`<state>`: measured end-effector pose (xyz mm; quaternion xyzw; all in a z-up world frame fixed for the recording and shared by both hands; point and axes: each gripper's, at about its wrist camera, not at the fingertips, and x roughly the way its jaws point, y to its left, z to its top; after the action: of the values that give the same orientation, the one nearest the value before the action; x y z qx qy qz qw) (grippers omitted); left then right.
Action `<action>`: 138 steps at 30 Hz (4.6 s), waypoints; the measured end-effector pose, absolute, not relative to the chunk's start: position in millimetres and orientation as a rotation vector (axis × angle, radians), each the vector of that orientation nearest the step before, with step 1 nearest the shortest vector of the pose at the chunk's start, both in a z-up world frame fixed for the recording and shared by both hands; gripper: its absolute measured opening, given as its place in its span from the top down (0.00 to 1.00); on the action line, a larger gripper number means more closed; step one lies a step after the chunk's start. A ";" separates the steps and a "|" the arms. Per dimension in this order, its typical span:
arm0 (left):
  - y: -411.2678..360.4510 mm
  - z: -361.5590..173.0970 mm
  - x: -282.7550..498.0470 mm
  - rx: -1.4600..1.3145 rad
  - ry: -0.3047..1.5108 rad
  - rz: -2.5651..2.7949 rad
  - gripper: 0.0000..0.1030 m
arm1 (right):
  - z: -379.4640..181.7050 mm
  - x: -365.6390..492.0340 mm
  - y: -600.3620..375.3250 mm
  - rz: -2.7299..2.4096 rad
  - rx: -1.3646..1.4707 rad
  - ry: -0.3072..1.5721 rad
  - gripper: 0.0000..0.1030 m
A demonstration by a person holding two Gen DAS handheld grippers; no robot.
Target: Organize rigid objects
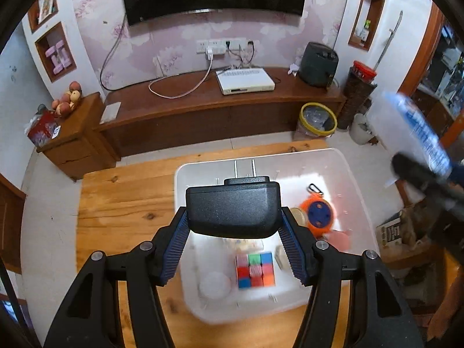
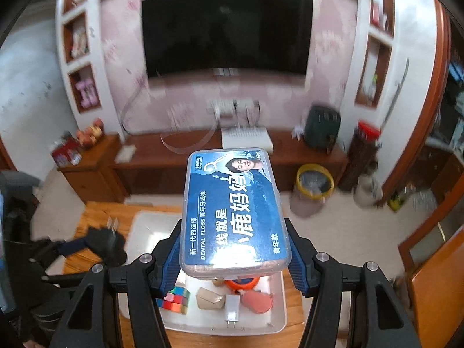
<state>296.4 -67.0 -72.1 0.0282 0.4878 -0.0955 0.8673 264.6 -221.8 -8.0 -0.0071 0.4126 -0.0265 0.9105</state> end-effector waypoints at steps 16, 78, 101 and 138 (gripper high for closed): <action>-90.8 -178.8 342.6 0.075 1.209 -0.167 0.37 | -164.8 333.9 -248.9 -0.106 0.044 1.187 0.39; -27.6 -12.9 -0.7 0.224 0.749 -0.156 0.09 | -6.9 0.9 -195.5 0.032 -0.024 0.755 0.23; -6.3 -37.4 -38.7 0.064 0.838 -0.033 0.09 | -25.6 -87.0 -175.6 0.009 0.021 0.756 0.23; -6.7 -46.9 -38.0 0.039 0.872 -0.050 0.09 | -34.4 -84.9 -180.3 0.028 0.026 0.767 0.23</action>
<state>-38.0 -6.7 -46.9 0.0189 0.4223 -0.0242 0.9059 -84.9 -180.3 -34.4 0.0128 0.3742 0.0138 0.9271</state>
